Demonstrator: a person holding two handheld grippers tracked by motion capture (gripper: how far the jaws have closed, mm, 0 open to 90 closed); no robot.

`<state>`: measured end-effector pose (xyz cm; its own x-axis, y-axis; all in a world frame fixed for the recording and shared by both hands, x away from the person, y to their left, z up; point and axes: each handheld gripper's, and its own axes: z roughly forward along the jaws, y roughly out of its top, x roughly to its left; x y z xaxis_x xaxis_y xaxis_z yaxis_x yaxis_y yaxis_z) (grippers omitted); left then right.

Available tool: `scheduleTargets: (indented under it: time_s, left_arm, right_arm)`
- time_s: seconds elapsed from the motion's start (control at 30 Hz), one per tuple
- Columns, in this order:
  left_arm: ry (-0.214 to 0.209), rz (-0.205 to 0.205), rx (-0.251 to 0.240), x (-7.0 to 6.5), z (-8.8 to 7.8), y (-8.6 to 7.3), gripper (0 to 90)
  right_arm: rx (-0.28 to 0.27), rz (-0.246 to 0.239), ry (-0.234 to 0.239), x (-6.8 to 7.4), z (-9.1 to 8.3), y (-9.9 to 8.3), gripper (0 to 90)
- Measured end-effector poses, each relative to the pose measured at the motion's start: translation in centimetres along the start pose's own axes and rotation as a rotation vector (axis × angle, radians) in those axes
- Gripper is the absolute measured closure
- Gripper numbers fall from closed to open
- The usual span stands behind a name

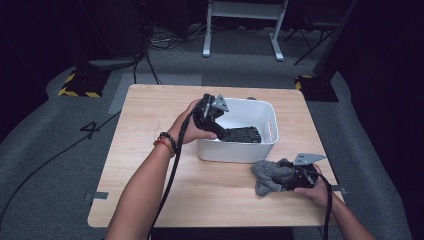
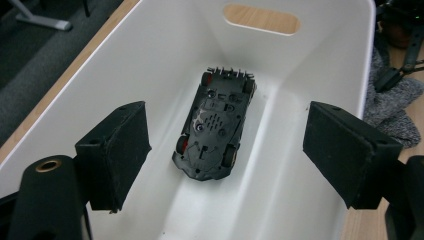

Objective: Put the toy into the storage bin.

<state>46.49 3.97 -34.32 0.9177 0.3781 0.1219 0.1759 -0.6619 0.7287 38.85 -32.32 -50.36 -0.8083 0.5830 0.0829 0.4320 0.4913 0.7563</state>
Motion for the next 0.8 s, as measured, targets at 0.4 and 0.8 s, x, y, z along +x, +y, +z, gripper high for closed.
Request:
scheduleTargets:
  time_s: [0.4, 0.8]
  left_arm:
    - [0.014, 0.062, -0.036, -3.3, -2.6, -1.0, 16.3]
    - [0.057, 0.094, -0.025, -5.7, -3.8, -3.4, 16.2]
  right_arm:
    - [-0.002, 0.001, -0.002, 0.0, 0.0, 0.0, 20.9]
    - [0.000, -0.001, -0.006, 0.1, 0.0, 0.0, 20.9]
